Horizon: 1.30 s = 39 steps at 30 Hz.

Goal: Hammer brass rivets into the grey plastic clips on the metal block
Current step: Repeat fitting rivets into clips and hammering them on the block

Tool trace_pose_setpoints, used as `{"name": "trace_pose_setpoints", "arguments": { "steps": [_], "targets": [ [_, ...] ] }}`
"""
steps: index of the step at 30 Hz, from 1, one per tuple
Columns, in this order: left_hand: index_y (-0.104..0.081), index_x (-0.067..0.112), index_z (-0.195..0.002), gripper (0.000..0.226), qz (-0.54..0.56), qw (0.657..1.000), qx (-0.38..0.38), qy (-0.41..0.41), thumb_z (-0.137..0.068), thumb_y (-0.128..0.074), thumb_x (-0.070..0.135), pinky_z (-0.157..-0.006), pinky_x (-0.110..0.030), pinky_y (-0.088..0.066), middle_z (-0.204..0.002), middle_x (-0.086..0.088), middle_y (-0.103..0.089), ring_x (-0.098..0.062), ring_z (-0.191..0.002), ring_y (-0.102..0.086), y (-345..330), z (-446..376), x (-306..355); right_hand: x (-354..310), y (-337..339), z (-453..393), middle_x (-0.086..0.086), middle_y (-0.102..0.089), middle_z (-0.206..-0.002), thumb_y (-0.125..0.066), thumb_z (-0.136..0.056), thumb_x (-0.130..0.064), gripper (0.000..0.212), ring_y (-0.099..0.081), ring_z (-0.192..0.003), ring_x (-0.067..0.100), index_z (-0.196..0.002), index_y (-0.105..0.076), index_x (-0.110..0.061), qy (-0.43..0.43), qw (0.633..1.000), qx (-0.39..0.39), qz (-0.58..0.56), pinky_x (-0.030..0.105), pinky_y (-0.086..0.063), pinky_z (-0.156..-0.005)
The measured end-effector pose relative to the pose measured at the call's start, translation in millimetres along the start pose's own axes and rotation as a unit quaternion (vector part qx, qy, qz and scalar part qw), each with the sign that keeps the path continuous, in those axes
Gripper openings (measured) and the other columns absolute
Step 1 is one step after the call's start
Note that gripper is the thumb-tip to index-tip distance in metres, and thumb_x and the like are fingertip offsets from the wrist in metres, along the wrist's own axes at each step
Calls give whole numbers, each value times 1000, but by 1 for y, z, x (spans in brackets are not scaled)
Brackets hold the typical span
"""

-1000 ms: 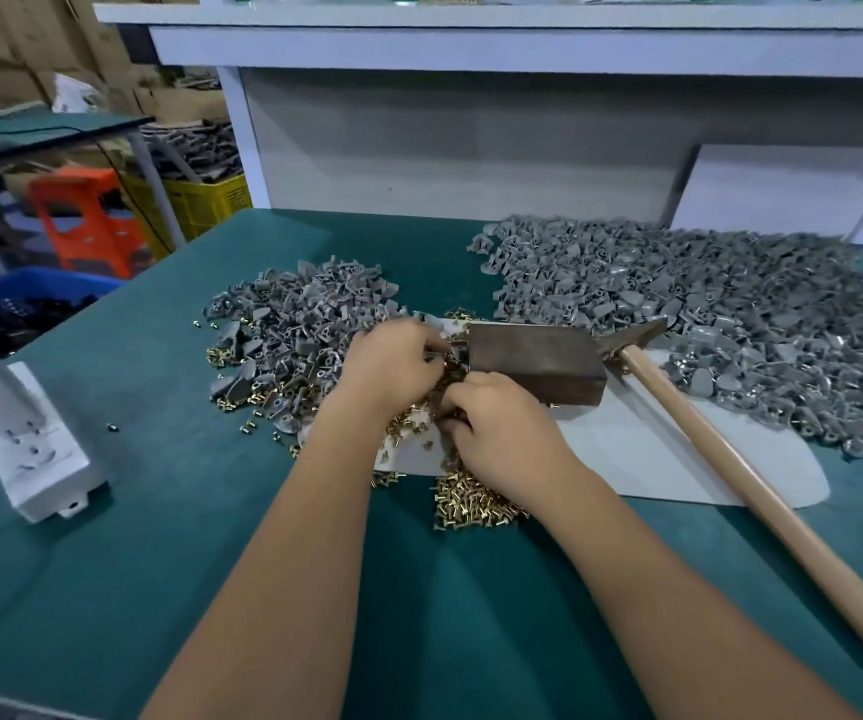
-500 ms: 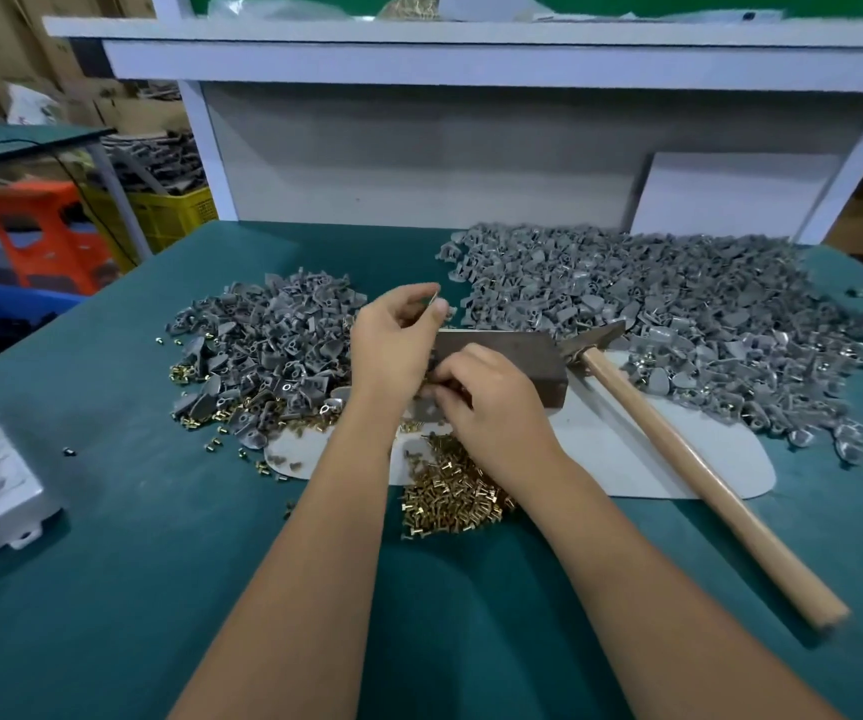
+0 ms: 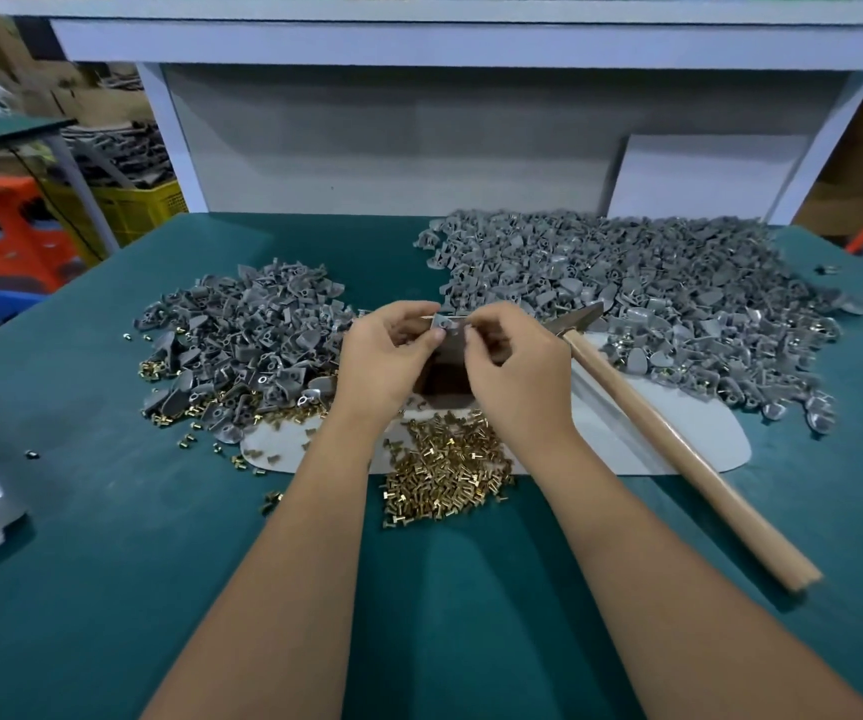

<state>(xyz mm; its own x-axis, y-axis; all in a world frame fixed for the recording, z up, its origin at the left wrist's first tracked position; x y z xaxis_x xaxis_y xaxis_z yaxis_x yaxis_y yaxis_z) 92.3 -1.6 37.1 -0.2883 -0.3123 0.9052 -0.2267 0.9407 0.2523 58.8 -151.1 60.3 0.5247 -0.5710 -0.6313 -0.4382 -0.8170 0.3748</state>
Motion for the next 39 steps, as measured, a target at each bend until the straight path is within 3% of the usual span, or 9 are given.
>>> {"name": "trace_pose_setpoints", "arguments": {
  "steps": [3, 8, 10, 12, 15, 20, 29, 39],
  "targets": [
    [-70, 23, -90, 16, -59, 998, 30, -16, -79, -81, 21, -71, -5, -44, -82, 14, -67, 4, -79, -61, -1, 1, -1, 14, 7, -2, -18, -62, -78, -62, -85, -9, 13, -59, -78, 0, -88, -63, -22, -60, 998, 28, -17, 25, -53, -72],
    [-68, 26, -80, 17, -182, 980, 44, -64, -79, -79, 38, -79, -23, -30, -90, 13, -59, -9, -97, -47, -7, 2, 1, 22, 6, -5, -12, -62, -85, -65, -83, -9, 11, -58, -86, 7, -86, -68, -19, -72, 997, 21, 12, 36, -51, -81],
    [-68, 28, -82, 14, -161, 985, 39, -55, -85, -71, 40, -83, -28, -38, -91, 12, -62, -11, -97, -52, -6, 2, 0, 22, 4, -7, -9, -61, -87, -67, -82, -10, 8, -56, -90, 12, -85, -71, -17, -66, 997, 23, 30, 39, -49, -84],
    [-62, 32, -82, 13, -71, 996, 57, -12, -94, -60, 28, -87, -38, -52, -91, 12, -64, -10, -94, -59, 1, 1, -2, 27, 1, -6, -9, -63, -86, -67, -82, -11, 10, -58, -90, 14, -85, -70, -19, -89, 996, 12, 17, 40, -50, -84],
    [-61, 29, -98, 31, 22, 998, 36, 40, -91, -52, 1, -88, -45, -56, -103, 10, -67, -9, -100, -62, 3, 1, -7, 35, -3, -2, -12, -65, -85, -64, -83, -11, 14, -60, -88, 10, -85, -68, -24, -132, 991, -6, -16, 36, -52, -83],
    [-67, 23, -110, 31, -18, 1000, -13, 22, -87, -64, 3, -93, -28, -51, -97, 12, -71, 5, -97, -61, -4, 3, -8, 33, -7, -2, -17, -64, -84, -65, -82, -12, 17, -59, -87, 5, -82, -67, -29, -134, 990, -20, -31, 26, -50, -80],
    [-68, 30, -103, 30, -22, 1000, -18, -13, -83, -72, 9, -75, 5, -34, -82, 12, -71, 5, -93, -61, -10, 1, -6, 29, -15, -11, -13, -63, -88, -65, -83, -17, 12, -58, -92, 12, -80, -70, -28, -143, 988, -61, 4, 41, -49, -86],
    [-66, 29, -106, 32, -24, 999, -27, -37, -85, -68, 5, -73, 4, -35, -84, 9, -70, 8, -86, -60, -12, 5, 0, 22, -18, -16, -7, -62, -88, -63, -84, -17, 20, -57, -93, 19, -72, -59, -33, -111, 984, -112, 82, 45, -45, -88]
  ]
}}
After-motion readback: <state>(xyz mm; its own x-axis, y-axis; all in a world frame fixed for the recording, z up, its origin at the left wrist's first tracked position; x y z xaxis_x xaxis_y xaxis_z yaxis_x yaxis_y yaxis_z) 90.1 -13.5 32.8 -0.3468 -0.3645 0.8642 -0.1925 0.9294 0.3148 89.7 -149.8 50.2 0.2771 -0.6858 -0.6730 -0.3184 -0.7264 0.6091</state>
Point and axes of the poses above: each hand's wrist, its own z-axis away from the middle knuckle, its own y-axis out of the back of the hand, x = y × z, the point moved 7 cm from there along -z, towards the middle knuckle
